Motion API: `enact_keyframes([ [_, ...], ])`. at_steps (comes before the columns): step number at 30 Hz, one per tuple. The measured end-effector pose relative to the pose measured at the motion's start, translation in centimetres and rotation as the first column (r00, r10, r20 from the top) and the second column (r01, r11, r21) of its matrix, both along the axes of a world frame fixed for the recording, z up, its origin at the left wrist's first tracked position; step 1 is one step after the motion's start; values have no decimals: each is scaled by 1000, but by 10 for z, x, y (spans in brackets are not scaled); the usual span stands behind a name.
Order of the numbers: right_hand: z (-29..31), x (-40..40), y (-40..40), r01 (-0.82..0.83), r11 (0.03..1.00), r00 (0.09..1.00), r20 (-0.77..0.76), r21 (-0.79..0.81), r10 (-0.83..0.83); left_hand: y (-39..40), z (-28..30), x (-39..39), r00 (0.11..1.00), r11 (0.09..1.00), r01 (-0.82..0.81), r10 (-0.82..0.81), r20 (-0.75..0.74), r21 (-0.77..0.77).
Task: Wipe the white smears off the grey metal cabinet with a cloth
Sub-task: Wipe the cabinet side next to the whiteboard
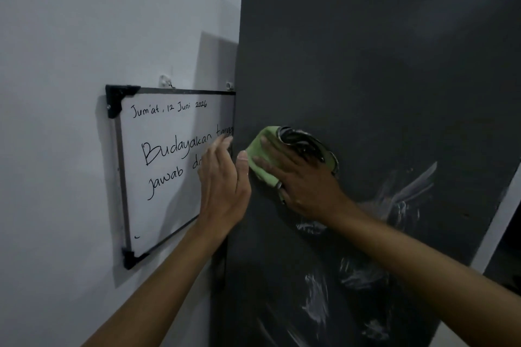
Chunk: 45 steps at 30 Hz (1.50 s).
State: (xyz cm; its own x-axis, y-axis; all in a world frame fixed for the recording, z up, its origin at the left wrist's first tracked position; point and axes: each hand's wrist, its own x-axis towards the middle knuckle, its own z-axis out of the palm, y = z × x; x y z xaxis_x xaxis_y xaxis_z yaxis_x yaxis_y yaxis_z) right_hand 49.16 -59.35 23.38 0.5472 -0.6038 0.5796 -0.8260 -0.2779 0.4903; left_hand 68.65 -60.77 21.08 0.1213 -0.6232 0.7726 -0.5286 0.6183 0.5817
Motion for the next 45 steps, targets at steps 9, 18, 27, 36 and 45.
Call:
enact_keyframes([
  [9,29,35,-21,-6,998,984,180,-59,17,-3,-4,4,1000,1000,-3,3,-15,26],
  [18,-3,29,-19,-95,992,992,87,77,88,1,-28,21,1000,994,19,-18,-8,103],
  [27,-17,36,-28,-6,1000,1000,3,26,6,5,-40,28,995,985,85,-77,-57,150],
  [36,-31,20,-8,50,997,996,74,-60,-46,7,-33,21,990,982,140,-139,-12,125],
  [45,-6,-77,77,282,936,941,251,-209,-227,5,-16,-8,979,979,201,-203,32,46],
])
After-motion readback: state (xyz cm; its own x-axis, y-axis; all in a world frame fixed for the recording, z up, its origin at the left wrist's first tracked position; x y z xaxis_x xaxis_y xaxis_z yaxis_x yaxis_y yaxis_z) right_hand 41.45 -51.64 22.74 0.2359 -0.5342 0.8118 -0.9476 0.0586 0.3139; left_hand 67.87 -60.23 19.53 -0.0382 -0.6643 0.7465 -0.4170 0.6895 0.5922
